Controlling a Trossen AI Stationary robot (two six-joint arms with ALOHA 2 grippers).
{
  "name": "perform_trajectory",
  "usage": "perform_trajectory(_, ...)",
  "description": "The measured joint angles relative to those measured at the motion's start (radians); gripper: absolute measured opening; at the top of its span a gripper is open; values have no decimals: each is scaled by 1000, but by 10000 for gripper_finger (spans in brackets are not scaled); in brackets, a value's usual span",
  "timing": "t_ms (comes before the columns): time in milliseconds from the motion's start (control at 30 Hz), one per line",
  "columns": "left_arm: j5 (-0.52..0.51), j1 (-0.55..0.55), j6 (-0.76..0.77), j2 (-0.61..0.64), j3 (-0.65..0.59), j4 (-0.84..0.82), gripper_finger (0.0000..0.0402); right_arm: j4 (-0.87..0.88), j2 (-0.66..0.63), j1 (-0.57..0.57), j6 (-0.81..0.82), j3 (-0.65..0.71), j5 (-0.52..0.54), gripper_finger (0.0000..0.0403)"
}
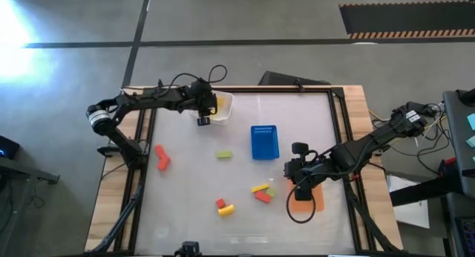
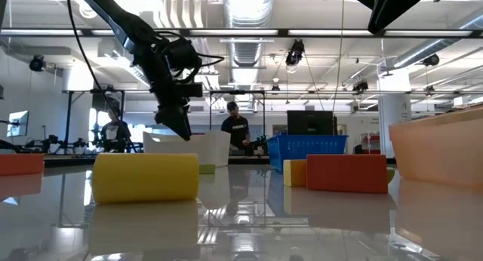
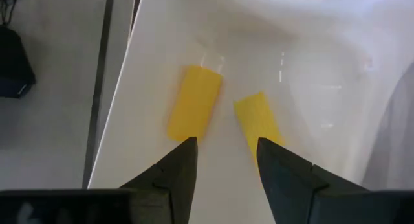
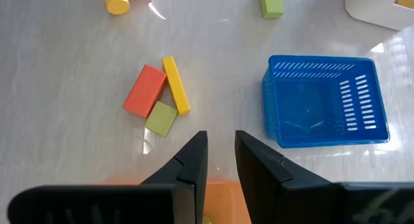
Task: Sort & place blocks by color
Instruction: Put the orange block into the blue bin
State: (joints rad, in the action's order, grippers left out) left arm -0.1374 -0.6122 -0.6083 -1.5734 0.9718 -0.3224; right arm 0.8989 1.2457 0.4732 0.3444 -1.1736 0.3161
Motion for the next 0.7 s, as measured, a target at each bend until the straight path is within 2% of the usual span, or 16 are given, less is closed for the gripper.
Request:
perform_trajectory(167,-3,9,26,5,0,-1,145,-3,0,0,3,0,0,68)
perform_trajectory(333,-5,66,81,56,-3,-5,145,-43,0,0,-1,4,0,68)
perform_trajectory(700,-60,333,320,275,-41,2,136,-145,24,0,-4,7,0,68)
